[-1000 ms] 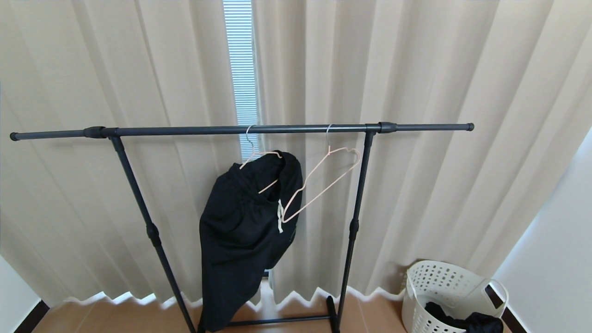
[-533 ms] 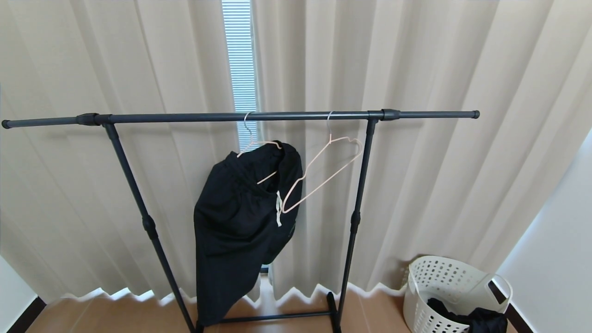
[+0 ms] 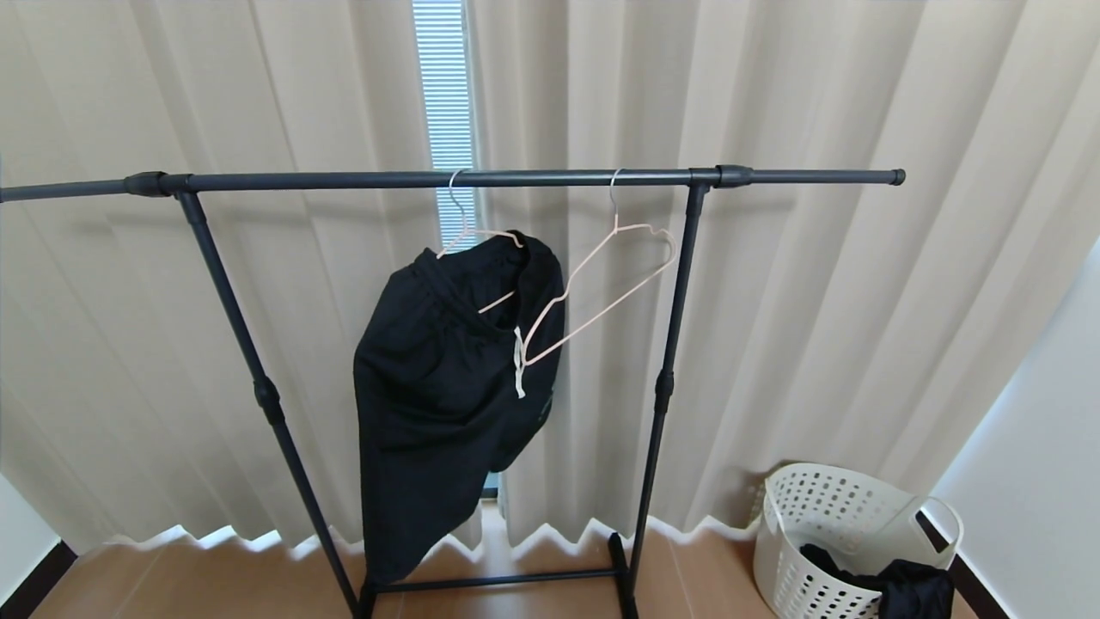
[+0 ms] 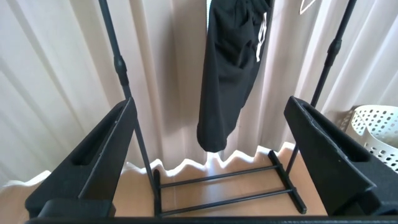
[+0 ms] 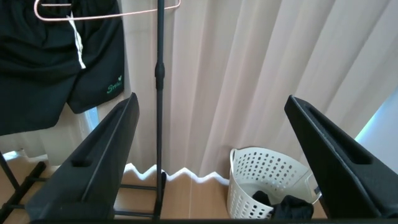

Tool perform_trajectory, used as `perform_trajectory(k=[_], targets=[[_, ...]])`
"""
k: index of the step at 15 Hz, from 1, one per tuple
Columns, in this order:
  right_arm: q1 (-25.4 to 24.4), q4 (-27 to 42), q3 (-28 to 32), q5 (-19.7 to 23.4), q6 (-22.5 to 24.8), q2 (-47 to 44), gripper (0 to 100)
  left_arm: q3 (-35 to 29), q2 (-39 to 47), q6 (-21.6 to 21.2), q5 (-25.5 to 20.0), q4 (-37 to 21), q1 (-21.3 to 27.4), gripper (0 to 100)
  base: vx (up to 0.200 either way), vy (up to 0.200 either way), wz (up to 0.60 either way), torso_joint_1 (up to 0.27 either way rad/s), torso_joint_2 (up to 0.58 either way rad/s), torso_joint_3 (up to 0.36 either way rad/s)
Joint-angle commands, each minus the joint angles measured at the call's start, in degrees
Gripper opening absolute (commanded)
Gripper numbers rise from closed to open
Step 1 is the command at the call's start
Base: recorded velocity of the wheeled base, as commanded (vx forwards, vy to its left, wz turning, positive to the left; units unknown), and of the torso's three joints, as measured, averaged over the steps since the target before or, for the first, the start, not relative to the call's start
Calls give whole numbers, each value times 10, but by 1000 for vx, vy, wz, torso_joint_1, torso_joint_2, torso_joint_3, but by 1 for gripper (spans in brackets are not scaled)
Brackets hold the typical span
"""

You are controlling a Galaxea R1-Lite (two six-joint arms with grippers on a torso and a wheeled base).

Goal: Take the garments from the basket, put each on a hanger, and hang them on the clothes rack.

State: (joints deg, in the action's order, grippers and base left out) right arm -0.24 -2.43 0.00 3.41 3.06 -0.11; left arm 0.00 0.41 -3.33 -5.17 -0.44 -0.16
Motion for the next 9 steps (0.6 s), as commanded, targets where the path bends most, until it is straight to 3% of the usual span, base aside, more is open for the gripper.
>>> perform_trajectory(k=[1,9], targets=[[0,0,0,0,0,0,100,0,1,1,1,1,0,100,0,0,0,-212,530,310],[0,0,0,0,2,0,100,0,1,1,0,0,0,100,0,0,0,-209,537,330]])
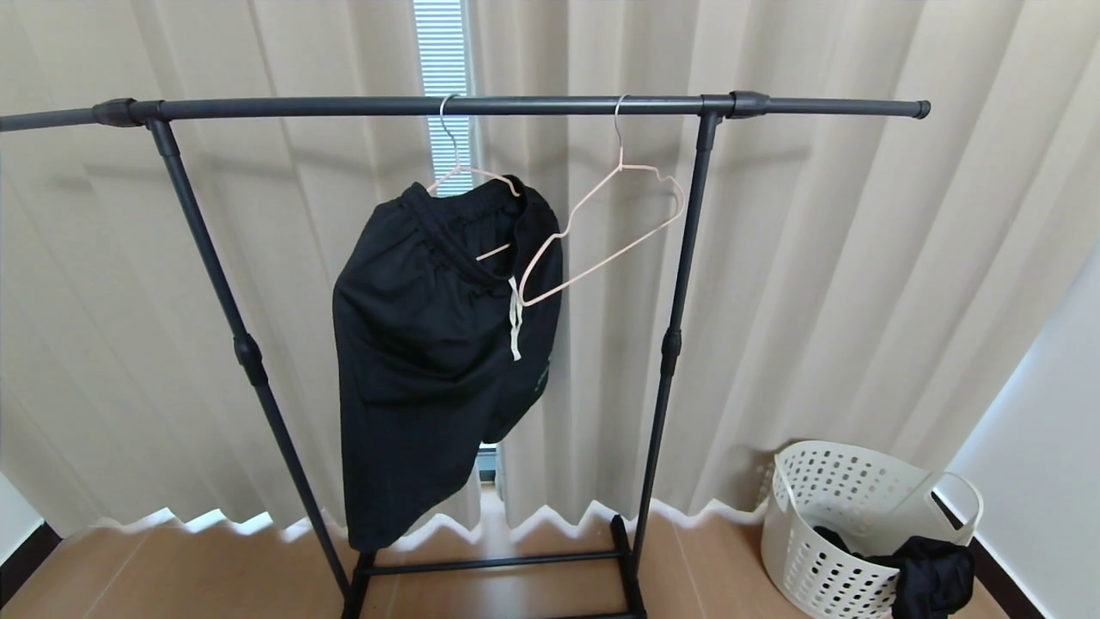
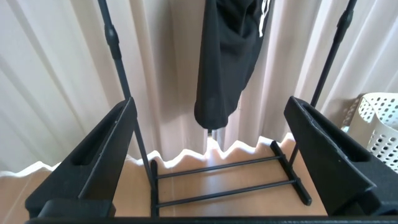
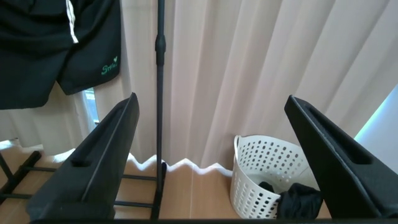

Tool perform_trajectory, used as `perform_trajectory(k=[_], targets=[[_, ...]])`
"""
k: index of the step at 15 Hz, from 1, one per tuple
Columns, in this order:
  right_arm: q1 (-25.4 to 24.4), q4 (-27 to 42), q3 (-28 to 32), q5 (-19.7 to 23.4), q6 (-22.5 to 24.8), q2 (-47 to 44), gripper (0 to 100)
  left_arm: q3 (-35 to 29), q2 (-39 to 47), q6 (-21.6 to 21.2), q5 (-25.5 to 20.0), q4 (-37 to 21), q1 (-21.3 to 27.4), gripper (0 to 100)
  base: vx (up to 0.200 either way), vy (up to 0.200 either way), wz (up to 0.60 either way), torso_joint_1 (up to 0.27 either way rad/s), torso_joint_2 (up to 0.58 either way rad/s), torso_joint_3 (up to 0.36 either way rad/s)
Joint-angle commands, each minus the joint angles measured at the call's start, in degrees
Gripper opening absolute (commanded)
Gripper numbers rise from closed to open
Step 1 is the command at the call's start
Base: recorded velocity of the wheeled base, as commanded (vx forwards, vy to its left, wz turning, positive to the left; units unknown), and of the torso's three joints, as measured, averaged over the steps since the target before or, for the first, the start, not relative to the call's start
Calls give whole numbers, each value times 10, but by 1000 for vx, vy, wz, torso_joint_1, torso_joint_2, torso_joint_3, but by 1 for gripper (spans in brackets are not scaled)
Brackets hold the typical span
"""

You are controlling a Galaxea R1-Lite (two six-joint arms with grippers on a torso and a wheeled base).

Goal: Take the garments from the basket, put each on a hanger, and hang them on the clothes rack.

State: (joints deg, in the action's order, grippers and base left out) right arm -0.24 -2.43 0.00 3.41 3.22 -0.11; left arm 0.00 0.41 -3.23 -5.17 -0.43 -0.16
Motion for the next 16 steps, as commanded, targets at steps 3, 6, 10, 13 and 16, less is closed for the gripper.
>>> perform_trajectory(k=[3,6,10,13,16], targets=[[0,0,0,0,0,0,100,0,1,2,1,0,0,100,0,0,0,-176,509,330],[0,0,0,0,1,0,100,0,1,1,1,1,0,100,0,0,0,-155,483,336],[0,0,0,0,1,0,100,0,1,2,2,1,0,100,0,0,0,-124,471,345],[0,0,0,0,2,0,100,0,1,5,2,1,0,100,0,0,0,-87,456,362],[0,0,0,1,2,0,100,0,2,6,3,1,0,100,0,0,0,-28,181,146]])
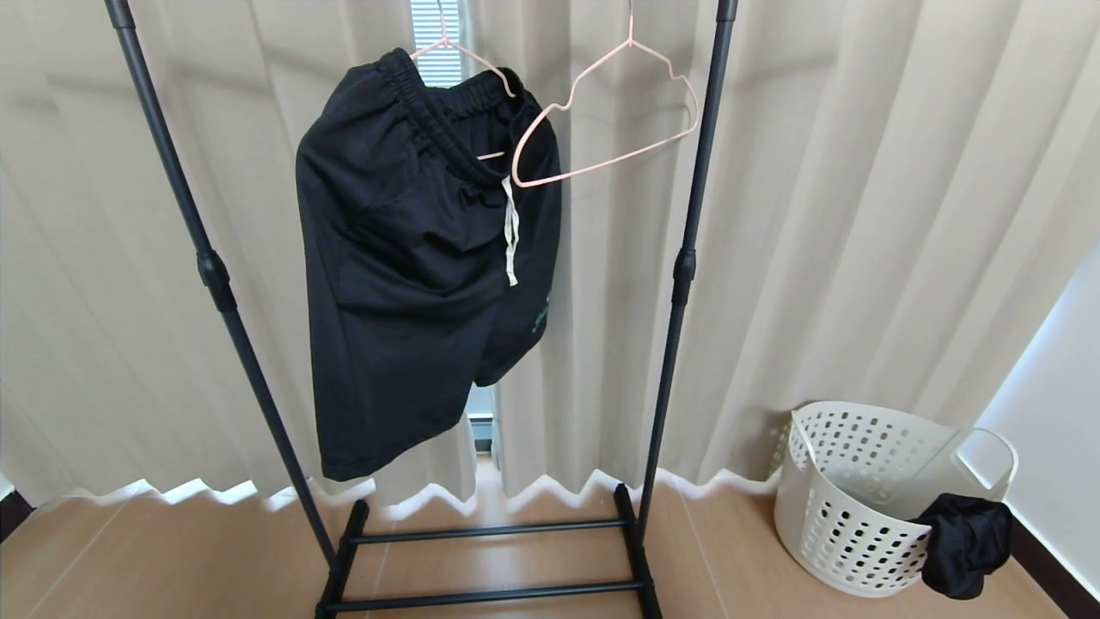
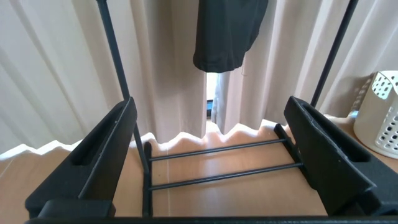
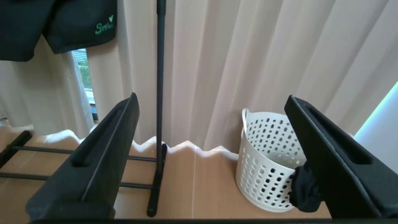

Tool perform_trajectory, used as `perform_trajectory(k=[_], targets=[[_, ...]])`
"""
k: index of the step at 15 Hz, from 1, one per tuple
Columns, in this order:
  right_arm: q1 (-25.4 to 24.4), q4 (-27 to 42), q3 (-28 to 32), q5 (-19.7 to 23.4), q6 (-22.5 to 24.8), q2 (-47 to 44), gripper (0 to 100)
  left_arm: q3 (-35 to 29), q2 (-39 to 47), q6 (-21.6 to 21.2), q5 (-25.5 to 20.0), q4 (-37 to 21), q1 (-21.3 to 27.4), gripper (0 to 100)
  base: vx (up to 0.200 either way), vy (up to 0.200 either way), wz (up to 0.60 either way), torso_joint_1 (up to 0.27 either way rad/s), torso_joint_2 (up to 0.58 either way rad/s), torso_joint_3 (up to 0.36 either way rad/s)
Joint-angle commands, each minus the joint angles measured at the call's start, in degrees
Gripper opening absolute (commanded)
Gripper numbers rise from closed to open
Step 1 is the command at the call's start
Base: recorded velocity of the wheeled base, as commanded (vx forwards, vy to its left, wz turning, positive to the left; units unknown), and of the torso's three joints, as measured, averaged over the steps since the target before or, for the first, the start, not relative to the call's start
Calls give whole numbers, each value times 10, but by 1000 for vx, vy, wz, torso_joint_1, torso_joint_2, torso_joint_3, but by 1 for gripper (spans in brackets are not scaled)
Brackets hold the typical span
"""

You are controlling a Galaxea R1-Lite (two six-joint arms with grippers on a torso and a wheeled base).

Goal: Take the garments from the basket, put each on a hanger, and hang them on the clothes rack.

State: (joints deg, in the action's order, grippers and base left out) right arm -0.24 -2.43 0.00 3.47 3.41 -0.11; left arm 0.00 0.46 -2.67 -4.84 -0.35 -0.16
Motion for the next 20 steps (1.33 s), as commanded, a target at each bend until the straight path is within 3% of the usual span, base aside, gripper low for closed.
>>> perform_trajectory(k=[1,7,12,14,20], targets=[[0,-1,0,0,0,0,100,0,2,0,0,0,0,100,0,0,0,-2,61,41],[0,-1,0,0,0,0,100,0,2,0,0,0,0,100,0,0,0,0,0,0],[0,-1,0,0,0,0,100,0,2,0,0,0,0,100,0,0,-600,0,-1,0],[0,-1,0,0,1,0,100,0,2,-1,-1,0,0,100,0,0,0,0,0,0],[0,-1,0,0,1,0,100,0,2,-1,0,0,0,100,0,-200,0,2,2,3]])
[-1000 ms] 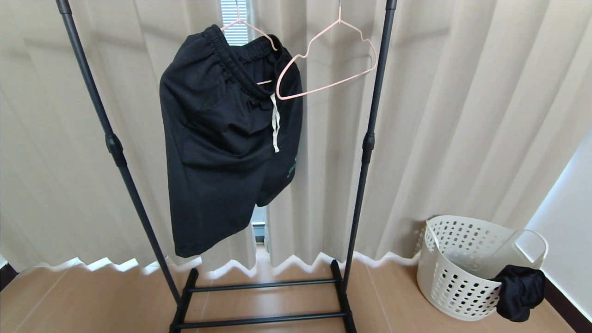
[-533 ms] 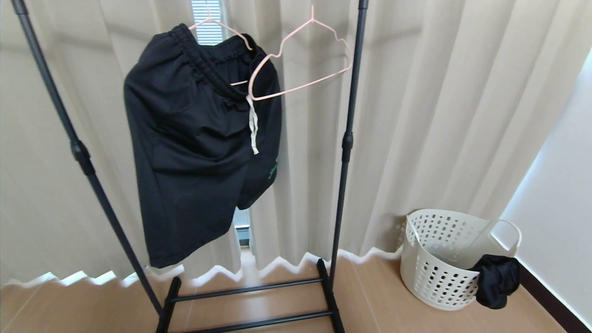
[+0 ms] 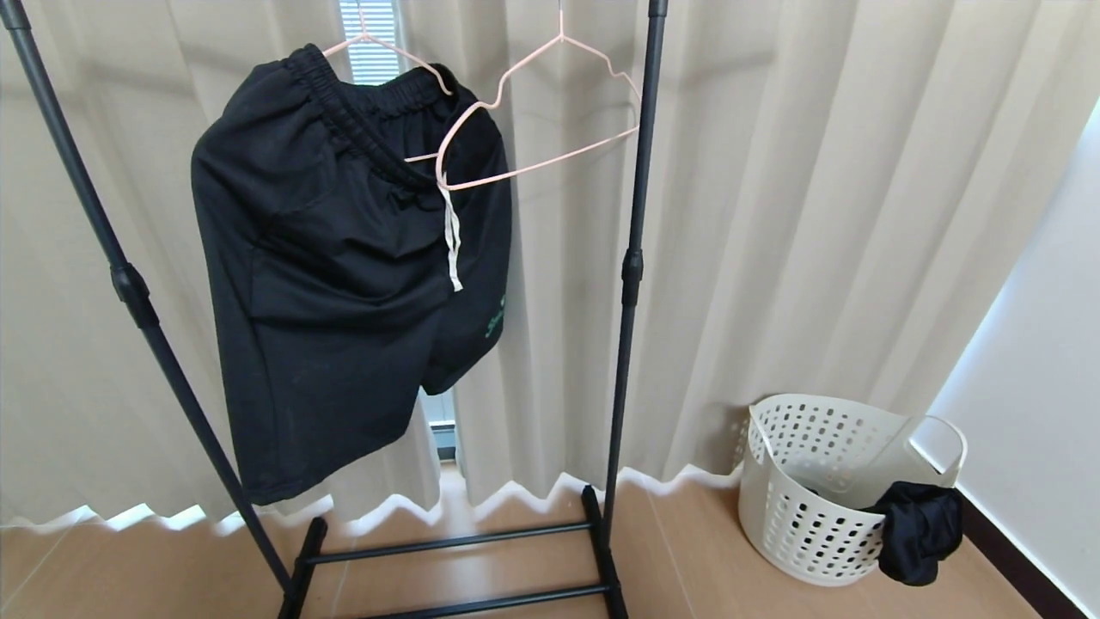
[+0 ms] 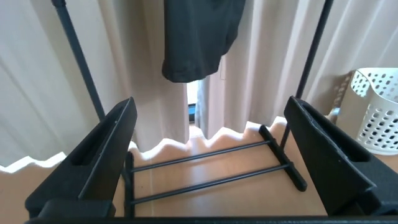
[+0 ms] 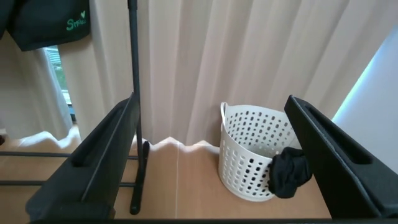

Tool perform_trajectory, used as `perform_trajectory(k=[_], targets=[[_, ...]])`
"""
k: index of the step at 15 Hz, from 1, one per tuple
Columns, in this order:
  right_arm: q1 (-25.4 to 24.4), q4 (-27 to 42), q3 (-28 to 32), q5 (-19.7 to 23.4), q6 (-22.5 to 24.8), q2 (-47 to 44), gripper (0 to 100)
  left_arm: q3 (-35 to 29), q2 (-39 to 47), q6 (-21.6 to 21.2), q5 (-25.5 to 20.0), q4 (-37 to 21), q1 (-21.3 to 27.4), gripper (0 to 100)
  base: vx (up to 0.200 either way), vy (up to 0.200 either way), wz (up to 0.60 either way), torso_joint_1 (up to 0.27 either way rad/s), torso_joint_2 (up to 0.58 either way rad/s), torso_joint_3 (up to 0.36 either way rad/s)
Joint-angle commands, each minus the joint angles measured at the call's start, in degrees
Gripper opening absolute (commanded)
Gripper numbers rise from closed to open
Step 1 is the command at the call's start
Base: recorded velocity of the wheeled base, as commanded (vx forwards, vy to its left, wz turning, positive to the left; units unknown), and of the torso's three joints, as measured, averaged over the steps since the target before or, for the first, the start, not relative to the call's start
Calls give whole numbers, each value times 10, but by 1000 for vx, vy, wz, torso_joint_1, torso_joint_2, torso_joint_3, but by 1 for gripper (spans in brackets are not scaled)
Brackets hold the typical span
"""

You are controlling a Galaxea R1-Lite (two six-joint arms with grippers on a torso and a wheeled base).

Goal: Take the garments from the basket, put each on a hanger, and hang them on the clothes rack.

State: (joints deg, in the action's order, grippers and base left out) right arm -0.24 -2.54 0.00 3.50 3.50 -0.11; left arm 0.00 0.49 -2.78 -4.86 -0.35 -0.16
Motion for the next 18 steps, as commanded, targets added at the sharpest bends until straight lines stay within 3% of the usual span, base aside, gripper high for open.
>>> perform_trajectory(k=[1,4,12,18], targets=[[0,0,0,0,0,0,100,0,1,0,0,0,0,100,0,-200,0,-2,7,2],[0,0,0,0,-1,0,100,0,0,1,0,0,0,100,0,-200,0,2,1,2],[0,0,0,0,-1,0,100,0,1,1,0,0,0,100,0,-200,-525,4,2,2],[0,0,0,0,-1,0,100,0,0,1,0,0,0,100,200,0,0,-1,2,3]])
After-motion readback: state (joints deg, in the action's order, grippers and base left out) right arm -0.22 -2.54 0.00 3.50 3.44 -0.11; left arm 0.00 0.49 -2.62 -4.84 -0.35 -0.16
